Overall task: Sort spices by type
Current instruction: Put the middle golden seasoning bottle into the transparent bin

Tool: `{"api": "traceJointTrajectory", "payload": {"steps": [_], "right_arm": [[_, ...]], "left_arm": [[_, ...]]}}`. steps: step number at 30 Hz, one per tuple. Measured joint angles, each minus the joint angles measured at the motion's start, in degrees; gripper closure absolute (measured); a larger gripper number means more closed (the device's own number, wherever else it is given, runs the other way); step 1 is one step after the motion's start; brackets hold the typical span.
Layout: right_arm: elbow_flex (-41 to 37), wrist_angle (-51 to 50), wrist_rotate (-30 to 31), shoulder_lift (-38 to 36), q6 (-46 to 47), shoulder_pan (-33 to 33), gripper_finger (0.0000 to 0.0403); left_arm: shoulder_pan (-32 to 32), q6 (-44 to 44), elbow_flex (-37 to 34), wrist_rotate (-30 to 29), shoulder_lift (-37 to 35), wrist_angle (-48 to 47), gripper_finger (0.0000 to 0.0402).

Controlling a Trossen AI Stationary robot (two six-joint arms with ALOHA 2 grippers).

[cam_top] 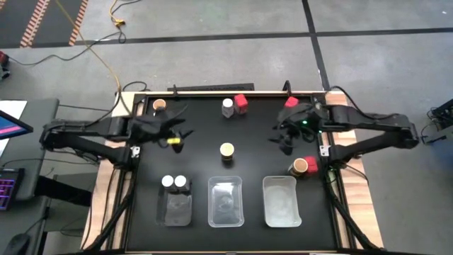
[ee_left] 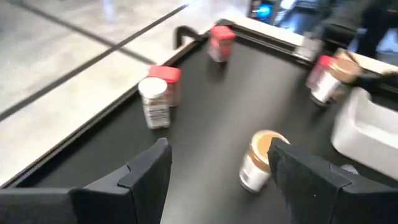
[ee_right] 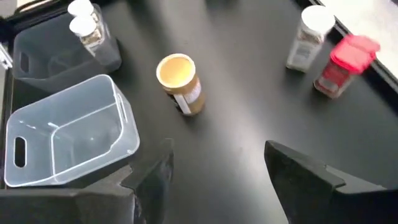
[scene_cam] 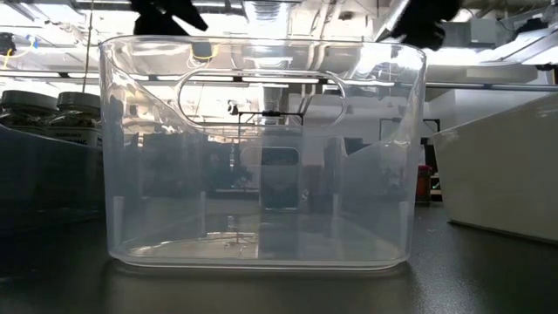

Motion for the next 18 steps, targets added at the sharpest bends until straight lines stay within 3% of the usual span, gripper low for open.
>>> {"api": "traceJointTrajectory", "payload": {"steps": [6,13,18], "right_arm": [[-5.8,0.1,0.0,-5.6,1.6,-0.8,0.0127],[-8.2,0.1,0.0,-7.5,1.0,-0.7,0.0127],[-8.2,0.2,0.0,-7.4,0.2,-0.6,0.0127]], "left_arm": [[3.7,-0.4,7.2,-0.1,6.9,0.4,0.0148],[4.2,3.4,7.8,-0.1,11.7,9.8,0.0147],[4.2,1.4,7.8,0.0,13.0,10.3,0.0109]]}}
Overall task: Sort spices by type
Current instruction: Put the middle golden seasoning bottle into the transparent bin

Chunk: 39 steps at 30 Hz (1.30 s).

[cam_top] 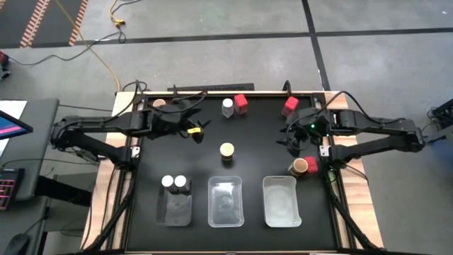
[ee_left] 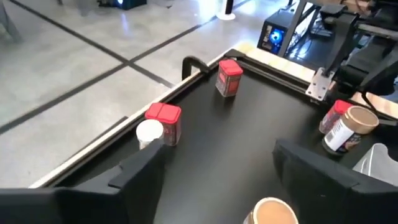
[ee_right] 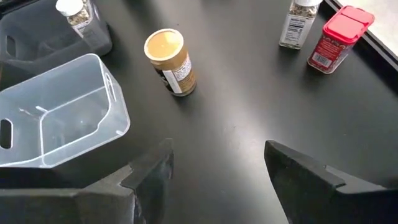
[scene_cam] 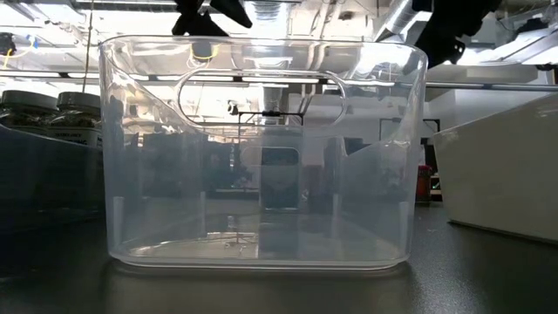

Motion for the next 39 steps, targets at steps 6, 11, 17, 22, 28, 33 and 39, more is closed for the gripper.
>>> {"api": "traceJointTrajectory", "payload": {"steps": [6,11,17,22,28,33,39], "right_arm": [[0.0,0.0,0.0,0.0,-0.5,0.0,0.0127],[0.0,0.0,0.0,0.0,-0.8,0.0,0.0127],[0.0,0.0,0.0,0.0,-1.9,0.0,0.0127],[0.0,0.0,0.0,0.0,-2.3,0.0,0.0127],[0.0,0.1,0.0,0.0,-2.3,0.0,0.0127],[0.0,0.0,-0.1,0.0,-2.2,0.0,0.0127],[0.0,0.0,-0.1,0.0,-2.2,0.0,0.0127]], "left_arm": [[-0.2,-4.3,0.0,0.2,-0.1,-2.2,0.0035],[-0.4,-6.4,0.0,0.4,-0.1,-2.2,0.0025],[1.1,-5.0,0.0,5.1,-0.1,-0.6,0.0024],[1.8,5.6,-0.1,14.1,3.4,3.6,0.0024],[1.8,13.9,-0.1,18.8,12.6,8.4,0.0024],[1.0,16.5,-0.1,20.5,19.3,8.5,0.0024],[0.7,20.3,-0.1,24.2,24.4,8.8,0.0024]]}}
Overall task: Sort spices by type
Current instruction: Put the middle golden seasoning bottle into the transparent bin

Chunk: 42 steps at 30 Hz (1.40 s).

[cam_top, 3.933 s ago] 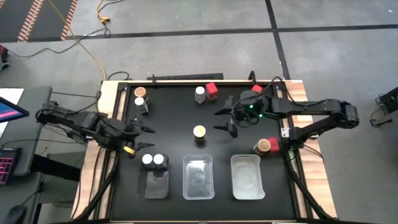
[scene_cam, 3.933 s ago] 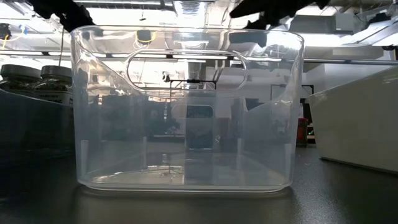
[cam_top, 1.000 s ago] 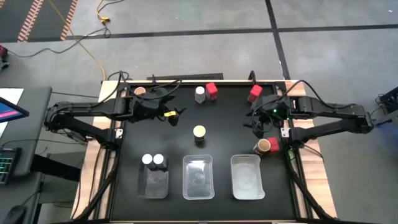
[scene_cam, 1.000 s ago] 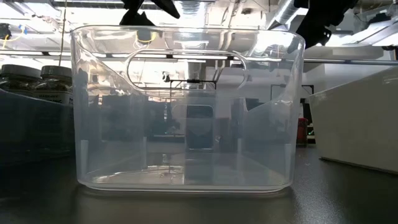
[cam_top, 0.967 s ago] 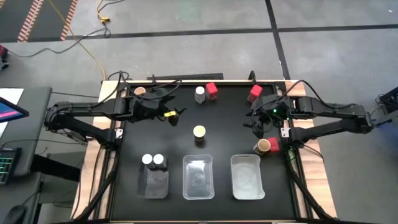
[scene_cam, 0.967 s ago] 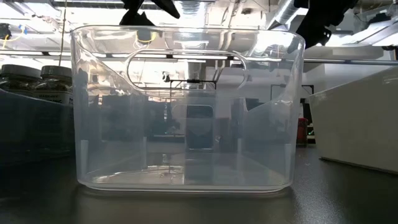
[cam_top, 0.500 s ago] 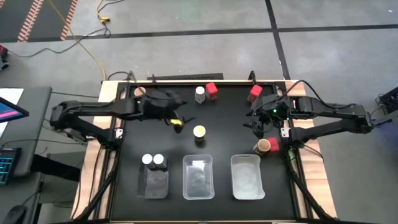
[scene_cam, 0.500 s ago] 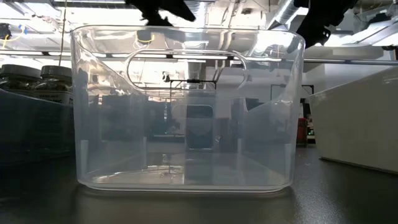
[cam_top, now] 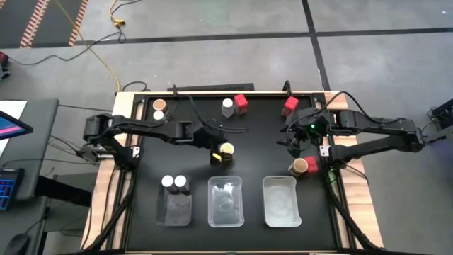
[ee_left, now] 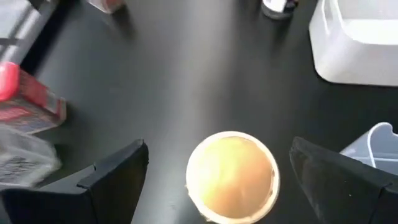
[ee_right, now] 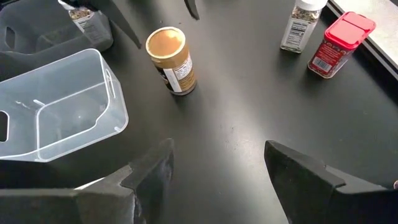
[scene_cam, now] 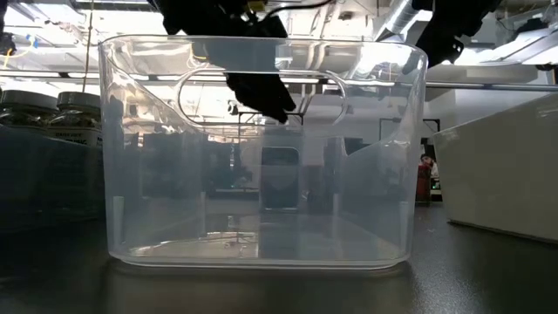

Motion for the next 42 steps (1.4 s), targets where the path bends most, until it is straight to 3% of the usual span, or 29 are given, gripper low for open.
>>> {"api": "traceJointTrajectory", "payload": {"steps": [6,10,19,33,37,42], "right_arm": [[0.0,0.0,0.0,0.0,0.0,0.0,0.0127],[0.0,0.0,0.0,0.0,0.0,0.0,0.0127],[0.0,0.0,0.0,0.0,0.0,0.0,0.0127],[0.0,0.0,0.0,0.0,0.0,0.0,0.0127],[0.0,0.0,0.0,0.0,0.1,0.0,0.0127],[0.0,0.0,0.0,0.0,0.1,0.0,0.0127]], "left_arm": [[0.3,0.9,0.0,1.7,2.0,0.4,0.0024],[0.8,0.7,0.0,6.0,4.0,0.4,0.0024],[1.7,0.4,0.0,5.5,6.7,1.0,0.0027],[1.9,0.8,0.0,5.9,6.5,-1.3,0.013],[1.9,0.8,1.0,5.9,6.5,-1.7,0.0133],[1.7,0.9,8.0,3.4,4.6,-6.8,0.0133]]}}
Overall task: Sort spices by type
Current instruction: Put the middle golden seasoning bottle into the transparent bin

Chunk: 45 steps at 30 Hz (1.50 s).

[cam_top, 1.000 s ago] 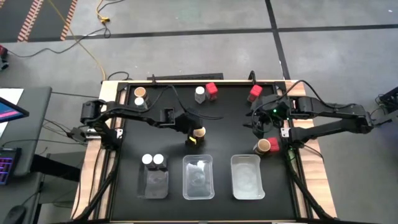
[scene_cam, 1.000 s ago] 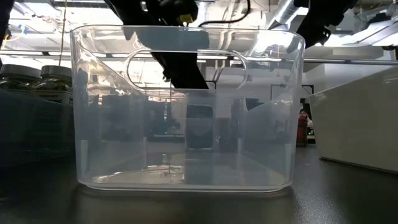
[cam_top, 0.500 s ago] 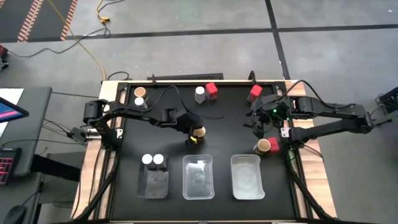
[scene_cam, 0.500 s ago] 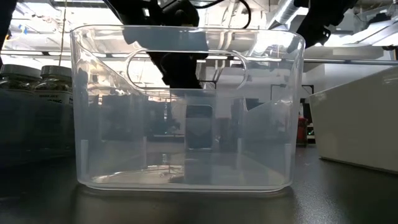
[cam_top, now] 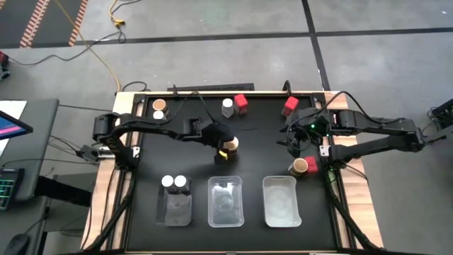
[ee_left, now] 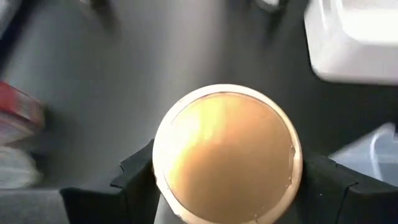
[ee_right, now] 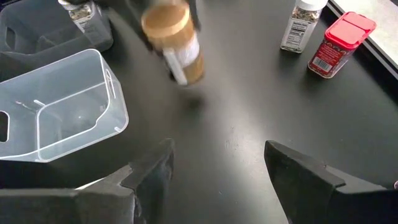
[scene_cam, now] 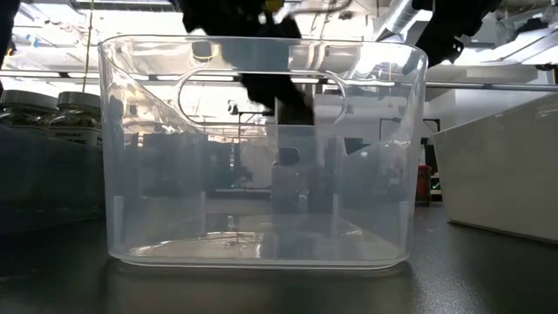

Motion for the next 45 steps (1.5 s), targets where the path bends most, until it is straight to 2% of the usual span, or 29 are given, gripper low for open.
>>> {"api": "traceJointTrajectory", "payload": {"steps": [5,9,13,20,30,36,45], "right_arm": [[0.0,-0.1,0.0,0.0,0.0,0.0,0.0127],[0.0,-0.1,0.0,0.0,0.0,0.0,0.0127],[0.0,0.0,0.0,0.0,0.0,0.0,0.0127],[0.0,-0.1,0.0,0.0,0.0,-0.2,0.0127],[0.0,-0.1,0.0,0.0,0.0,-0.2,0.0127],[0.0,-0.1,0.0,0.0,0.0,-0.2,0.0127],[0.0,-0.1,0.0,0.0,-0.1,-0.2,0.0127]], "left_arm": [[-2.3,-3.8,8.5,-3.1,-2.1,-11.6,0.0133],[-5.4,-7.0,11.2,-6.0,-5.0,-12.8,0.0133],[-8.5,-10.3,11.6,-10.7,-6.8,-14.5,0.0133],[-13.4,-12.4,11.5,-11.2,-6.8,-17.3,0.0133],[-14.4,-13.6,11.6,-11.2,-6.8,-16.8,0.013],[-17.0,-13.5,11.6,-11.3,-6.8,-16.8,0.0133],[-24.2,-21.2,11.5,-19.5,-6.8,-16.8,0.0133]]}}
